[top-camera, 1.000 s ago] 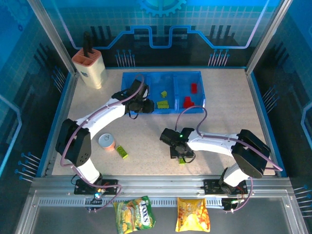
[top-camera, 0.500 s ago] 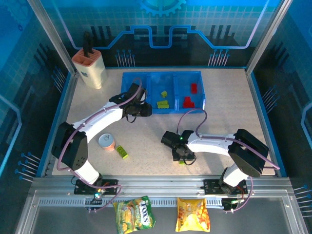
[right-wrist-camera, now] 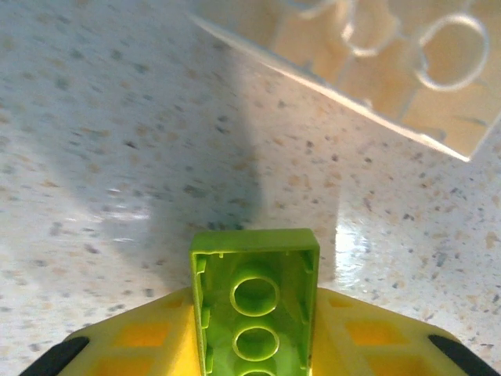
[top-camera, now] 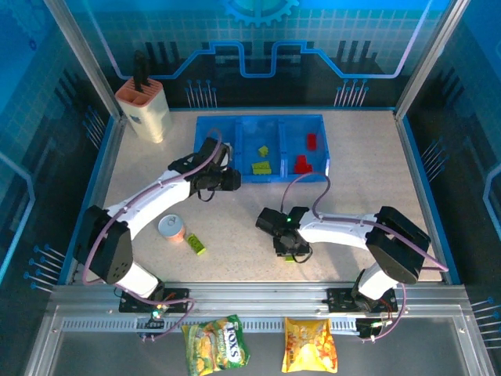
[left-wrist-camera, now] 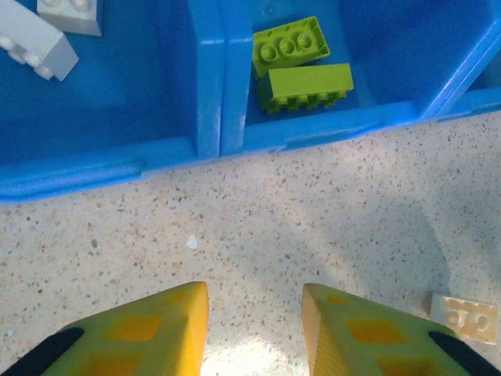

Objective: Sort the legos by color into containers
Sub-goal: Pick up the lego from the bottom-center of the table.

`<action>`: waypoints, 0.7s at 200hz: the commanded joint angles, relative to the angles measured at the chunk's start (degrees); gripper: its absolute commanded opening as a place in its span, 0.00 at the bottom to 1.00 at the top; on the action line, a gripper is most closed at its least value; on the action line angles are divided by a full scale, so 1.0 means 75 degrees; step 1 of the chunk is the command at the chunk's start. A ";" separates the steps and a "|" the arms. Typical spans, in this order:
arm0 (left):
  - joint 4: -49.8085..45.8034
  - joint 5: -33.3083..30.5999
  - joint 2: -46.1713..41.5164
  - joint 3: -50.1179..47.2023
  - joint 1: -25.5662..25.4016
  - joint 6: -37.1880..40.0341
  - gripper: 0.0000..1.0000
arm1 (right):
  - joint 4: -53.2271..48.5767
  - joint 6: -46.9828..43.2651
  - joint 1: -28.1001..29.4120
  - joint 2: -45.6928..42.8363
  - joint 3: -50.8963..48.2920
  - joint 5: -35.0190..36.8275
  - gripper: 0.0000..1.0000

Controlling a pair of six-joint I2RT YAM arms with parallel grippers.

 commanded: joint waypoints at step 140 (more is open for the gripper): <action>-0.0508 -0.0026 -0.2442 -0.2890 -0.0009 -0.1609 0.43 | -0.0476 -0.2147 -0.0716 0.1474 0.3121 0.0297 0.34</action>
